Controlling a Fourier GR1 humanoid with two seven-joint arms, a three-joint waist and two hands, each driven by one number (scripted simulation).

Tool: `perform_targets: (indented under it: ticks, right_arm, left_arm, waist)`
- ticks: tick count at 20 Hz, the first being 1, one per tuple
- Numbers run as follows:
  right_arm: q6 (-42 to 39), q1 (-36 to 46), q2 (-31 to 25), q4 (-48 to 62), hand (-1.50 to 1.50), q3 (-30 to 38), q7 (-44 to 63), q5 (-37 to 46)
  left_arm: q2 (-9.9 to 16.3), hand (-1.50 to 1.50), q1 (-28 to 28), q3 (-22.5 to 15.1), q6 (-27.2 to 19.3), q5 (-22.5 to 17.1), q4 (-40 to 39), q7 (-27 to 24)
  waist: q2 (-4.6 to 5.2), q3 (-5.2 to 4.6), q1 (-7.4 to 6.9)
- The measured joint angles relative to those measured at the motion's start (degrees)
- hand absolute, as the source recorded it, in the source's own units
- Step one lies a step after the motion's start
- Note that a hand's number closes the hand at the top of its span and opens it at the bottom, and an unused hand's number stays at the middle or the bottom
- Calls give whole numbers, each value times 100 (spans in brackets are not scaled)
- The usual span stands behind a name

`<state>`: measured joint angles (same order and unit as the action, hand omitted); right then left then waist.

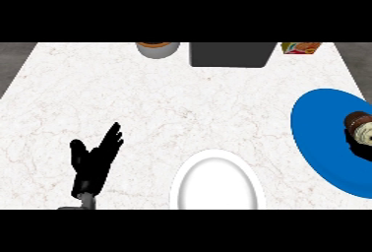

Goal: Pick the cupcake from the plate and place it in the plate

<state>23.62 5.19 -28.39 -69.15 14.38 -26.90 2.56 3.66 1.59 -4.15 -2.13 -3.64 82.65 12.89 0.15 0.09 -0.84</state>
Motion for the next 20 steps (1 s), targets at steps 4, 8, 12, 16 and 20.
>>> perform_targets:
  ticks: [4,8,12,16,20]
  right_arm:
    - [-253,832,-287,1289,150,161,-189,59]
    - [-403,1285,-630,2358,-150,-201,260,639]
    - [-813,1849,-655,3439,-150,-410,74,907]
    - [-1261,2295,-623,4216,-150,-241,-566,777]
    - [-1683,2571,-552,4567,-150,163,-1204,363]
  left_arm:
    - [-43,0,-112,4,-38,24,-28,49]
    - [-34,0,-232,-27,17,32,-59,86]
    - [4,0,-221,-24,85,5,-14,116]
    - [48,0,-254,47,130,-38,-57,99]
    - [37,0,-221,60,137,-25,-153,24]
  waist:
    - [9,-3,-25]
    - [57,1,-159]
    - [64,9,-188]
    - [80,19,-201]
    - [72,20,-149]
